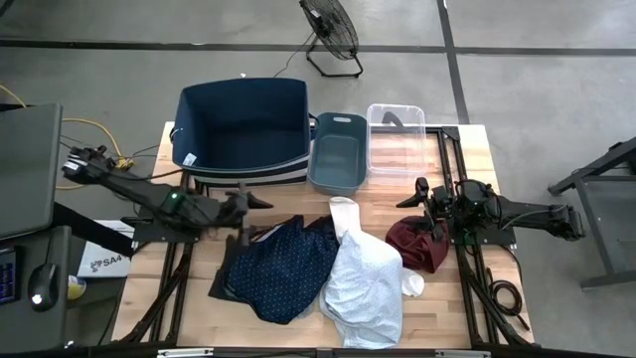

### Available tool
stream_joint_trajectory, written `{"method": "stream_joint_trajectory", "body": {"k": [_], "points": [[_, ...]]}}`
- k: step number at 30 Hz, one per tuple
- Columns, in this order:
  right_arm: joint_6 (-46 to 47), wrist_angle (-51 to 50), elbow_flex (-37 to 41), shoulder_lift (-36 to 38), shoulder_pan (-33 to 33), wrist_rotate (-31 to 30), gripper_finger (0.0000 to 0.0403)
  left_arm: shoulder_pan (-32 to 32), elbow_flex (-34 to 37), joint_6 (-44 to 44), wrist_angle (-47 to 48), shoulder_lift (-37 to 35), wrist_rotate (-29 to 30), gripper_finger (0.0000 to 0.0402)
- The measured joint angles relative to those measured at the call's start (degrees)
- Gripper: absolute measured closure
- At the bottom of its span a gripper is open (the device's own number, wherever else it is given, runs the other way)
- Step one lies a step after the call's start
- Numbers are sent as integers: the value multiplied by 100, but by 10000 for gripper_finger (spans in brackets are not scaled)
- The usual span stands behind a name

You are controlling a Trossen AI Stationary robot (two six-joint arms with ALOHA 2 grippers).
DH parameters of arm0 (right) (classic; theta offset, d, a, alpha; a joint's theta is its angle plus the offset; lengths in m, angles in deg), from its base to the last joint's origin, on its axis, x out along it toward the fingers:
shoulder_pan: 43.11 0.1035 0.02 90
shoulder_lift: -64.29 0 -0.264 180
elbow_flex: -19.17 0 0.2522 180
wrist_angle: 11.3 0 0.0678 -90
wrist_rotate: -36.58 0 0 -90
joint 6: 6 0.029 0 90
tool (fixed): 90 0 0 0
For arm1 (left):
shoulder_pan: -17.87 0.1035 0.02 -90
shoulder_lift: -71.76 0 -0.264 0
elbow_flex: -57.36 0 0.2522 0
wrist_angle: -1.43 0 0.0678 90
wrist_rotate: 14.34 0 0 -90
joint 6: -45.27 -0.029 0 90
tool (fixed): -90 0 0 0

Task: Pick & Place Cloths
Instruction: Put the blue shirt into the dark blue bin

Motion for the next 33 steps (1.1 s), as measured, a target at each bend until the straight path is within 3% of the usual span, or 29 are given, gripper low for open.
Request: {"method": "stream_joint_trajectory", "body": {"k": [6, 10, 13, 18, 29, 33], "points": [[0, 0, 1, 1, -1, 0, 186, 0, -1288, 842, 1322, 983, -557, 116], [0, 0, 0, 1, -1, 0, 186, 0, -1953, 1281, 1982, 1331, -1391, 116], [0, 0, -1, 2, -1, 0, 186, -2, -2165, 1268, 2005, 1460, -2208, 116], [0, 0, -1, 0, 0, 0, 186, -2, -2198, 1536, 2101, 1683, -2659, 116], [0, 0, -1, 0, 0, 0, 186, -44, -2172, 1816, 2521, 2453, -2912, 116], [0, 0, 0, 2, 1, 0, 186, -285, -2169, 1985, 2555, 2525, -2551, 116]]}}
